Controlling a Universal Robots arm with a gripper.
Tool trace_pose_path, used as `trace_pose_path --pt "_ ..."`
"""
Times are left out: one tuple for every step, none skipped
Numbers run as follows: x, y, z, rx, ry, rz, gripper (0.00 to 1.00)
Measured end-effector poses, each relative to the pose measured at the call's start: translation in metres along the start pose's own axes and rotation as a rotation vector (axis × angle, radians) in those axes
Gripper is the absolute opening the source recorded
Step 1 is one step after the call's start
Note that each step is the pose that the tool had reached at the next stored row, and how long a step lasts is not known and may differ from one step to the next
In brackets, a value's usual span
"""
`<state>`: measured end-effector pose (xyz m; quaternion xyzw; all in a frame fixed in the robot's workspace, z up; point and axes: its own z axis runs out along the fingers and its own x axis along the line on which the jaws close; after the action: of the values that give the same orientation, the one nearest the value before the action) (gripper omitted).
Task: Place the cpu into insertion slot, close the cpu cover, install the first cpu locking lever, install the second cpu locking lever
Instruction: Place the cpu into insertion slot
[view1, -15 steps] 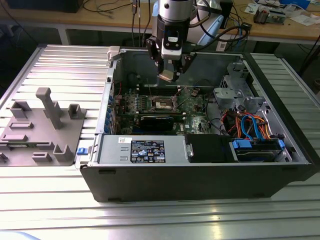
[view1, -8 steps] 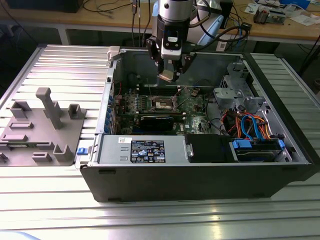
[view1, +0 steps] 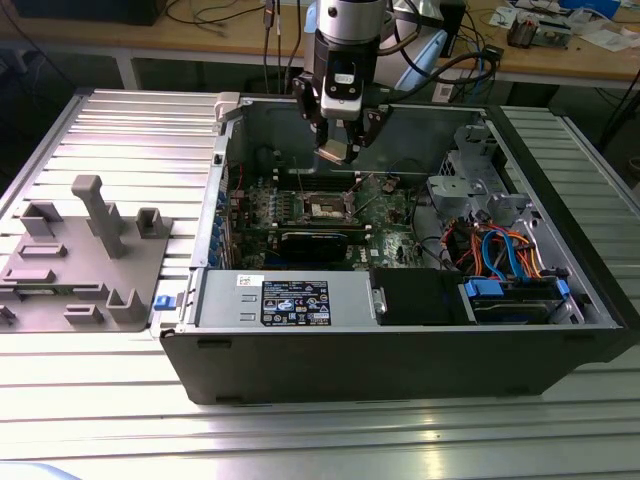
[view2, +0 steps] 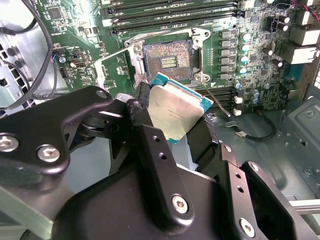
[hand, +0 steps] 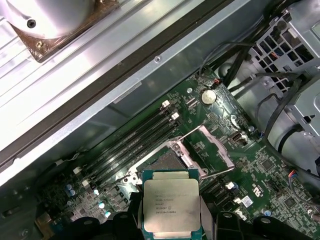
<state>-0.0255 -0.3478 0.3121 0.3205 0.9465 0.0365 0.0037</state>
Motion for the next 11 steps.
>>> trace_pose_path --pt "0.0000 0.0000 0.0000 0.0000 -0.0001 0.002 0.54" --pt "0.0000 0.0000 0.0000 0.0000 -0.0002 0.003 0.54" --pt "0.0000 0.0000 0.0000 -0.0001 -0.0003 0.004 0.54" --pt "0.0000 0.0000 0.0000 -0.0001 -0.0004 0.005 0.54" --pt "0.0000 0.0000 0.0000 0.0000 -0.0005 0.007 0.54" --pt "0.0000 0.0000 0.0000 -0.0001 -0.0006 0.008 0.54" --pt "0.0000 0.0000 0.0001 -0.0001 -0.0006 0.009 0.54" --pt "0.0000 0.0000 0.0001 -0.0001 -0.0007 0.010 0.54" --pt "0.0000 0.0000 0.0001 -0.0002 -0.0008 0.011 0.54" --pt "0.0000 0.0000 0.0001 -0.0002 -0.0009 0.013 0.54" --pt "0.0000 0.0000 0.0001 -0.0002 -0.0010 0.014 0.54"
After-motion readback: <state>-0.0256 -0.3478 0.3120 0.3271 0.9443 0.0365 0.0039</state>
